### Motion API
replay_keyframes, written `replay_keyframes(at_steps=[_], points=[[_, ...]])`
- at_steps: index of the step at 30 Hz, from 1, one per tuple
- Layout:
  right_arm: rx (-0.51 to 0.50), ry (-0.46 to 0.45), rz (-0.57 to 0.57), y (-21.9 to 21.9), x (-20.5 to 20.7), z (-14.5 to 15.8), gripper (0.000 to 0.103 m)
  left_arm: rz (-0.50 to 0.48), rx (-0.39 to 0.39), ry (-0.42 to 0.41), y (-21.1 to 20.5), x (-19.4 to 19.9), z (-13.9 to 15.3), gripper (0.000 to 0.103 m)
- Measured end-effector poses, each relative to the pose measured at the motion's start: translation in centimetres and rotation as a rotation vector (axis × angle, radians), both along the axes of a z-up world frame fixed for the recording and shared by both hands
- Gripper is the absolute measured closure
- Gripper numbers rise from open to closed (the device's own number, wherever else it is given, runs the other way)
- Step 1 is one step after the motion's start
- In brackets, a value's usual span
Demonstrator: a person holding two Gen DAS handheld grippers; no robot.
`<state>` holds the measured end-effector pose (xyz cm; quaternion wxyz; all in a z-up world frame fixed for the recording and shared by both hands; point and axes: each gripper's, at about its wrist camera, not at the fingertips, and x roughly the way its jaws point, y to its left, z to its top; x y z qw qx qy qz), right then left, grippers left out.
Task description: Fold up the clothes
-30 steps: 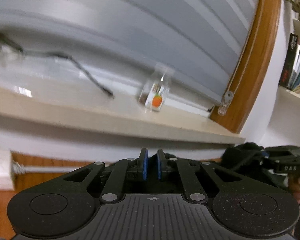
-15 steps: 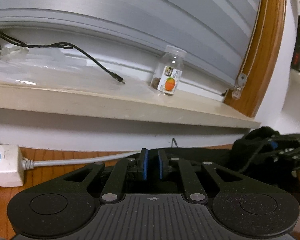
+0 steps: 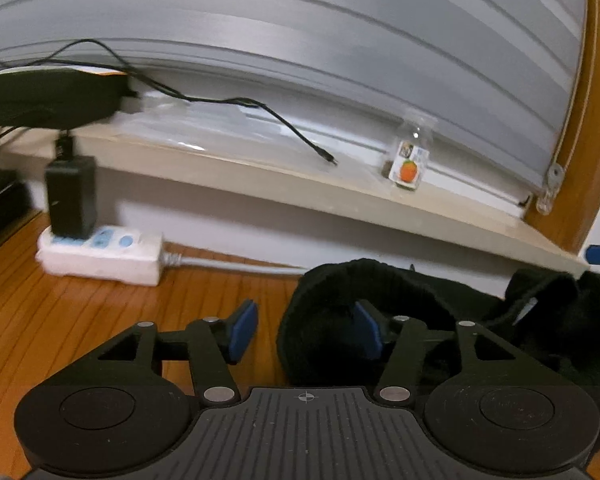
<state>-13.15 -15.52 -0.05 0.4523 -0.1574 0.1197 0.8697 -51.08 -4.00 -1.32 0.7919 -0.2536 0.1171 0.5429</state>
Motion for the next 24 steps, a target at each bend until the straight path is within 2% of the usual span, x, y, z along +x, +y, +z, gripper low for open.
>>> replay_keyframes(at_steps=[3,7,13,15,20,24], points=[[0.018,0.129,-0.092,-1.1,2.5,-0.5,0.000,-0.006,0.009,-0.006,-1.4,0.6,0.4,0.045],[-0.059,0.297,-0.266,-1.1,4.5,-2.5,0.000,-0.015,0.020,-0.014,-3.1,1.3,1.0,0.041],[-0.212,0.397,-0.401,0.1,5.7,-5.2,0.000,-0.091,0.037,0.009,-2.9,3.1,1.9,0.041],[-0.223,0.433,-0.384,0.2,6.2,-6.2,0.000,-0.099,0.036,0.005,-2.4,3.4,1.9,0.041],[-0.214,0.414,-0.437,-0.1,5.9,-6.3,0.000,-0.105,0.025,-0.039,-2.4,3.9,1.5,0.041],[-0.199,0.311,-0.567,-0.4,4.3,-5.4,0.000,-0.116,0.034,-0.054,-3.2,4.3,1.4,0.041]])
